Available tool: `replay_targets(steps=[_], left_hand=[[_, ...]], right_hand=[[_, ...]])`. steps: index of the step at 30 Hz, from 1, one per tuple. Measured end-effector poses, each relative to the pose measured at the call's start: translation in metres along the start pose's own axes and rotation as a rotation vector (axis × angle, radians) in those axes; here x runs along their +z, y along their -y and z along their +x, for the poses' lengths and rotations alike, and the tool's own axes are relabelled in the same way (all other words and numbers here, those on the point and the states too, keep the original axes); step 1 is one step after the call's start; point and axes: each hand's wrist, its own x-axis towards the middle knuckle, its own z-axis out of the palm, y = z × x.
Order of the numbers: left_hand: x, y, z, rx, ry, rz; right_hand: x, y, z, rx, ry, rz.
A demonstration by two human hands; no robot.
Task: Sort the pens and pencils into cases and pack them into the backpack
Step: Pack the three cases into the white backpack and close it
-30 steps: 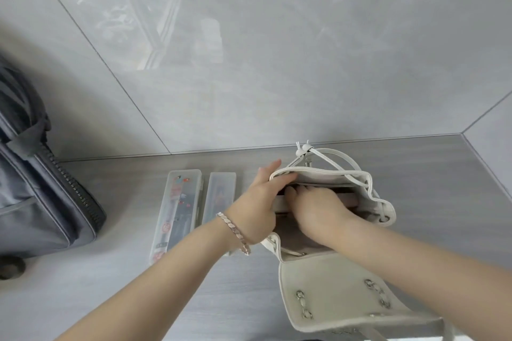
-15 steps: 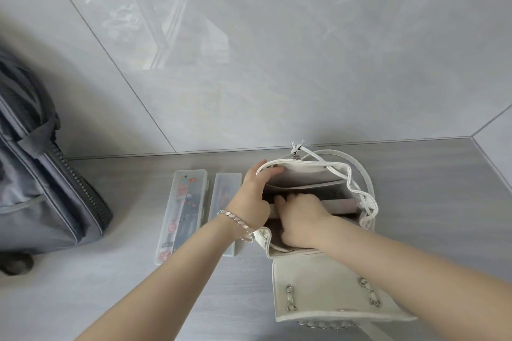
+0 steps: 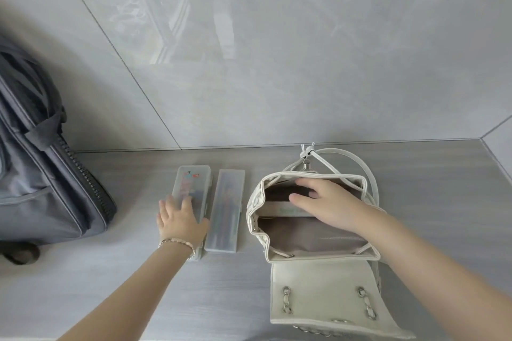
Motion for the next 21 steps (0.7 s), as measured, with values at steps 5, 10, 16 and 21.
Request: replay_targets(steps=[5,10,16,21], left_hand=[[0.016,-0.007,-0.017,0.278,-0.089,0.228],[0.022,-0.032,-0.013,0.118,0.073,0.392],[-0.002,-0.052,-0.024,0.009,0.077,-0.016],[-0.065,-0.072,-0.063,0.108,-0.086,-0.446]], right_hand=[[-0.002,0.005,-0.001,0.004,-0.015,-0.008],[-0.003,0.008,-0.004,-0.001,-0.02,-0.02],[-0.005,0.009,-0.007,0.007,-0.004,-0.008],[-0.012,0.022,-0.012,-0.023,0.075,0.25]])
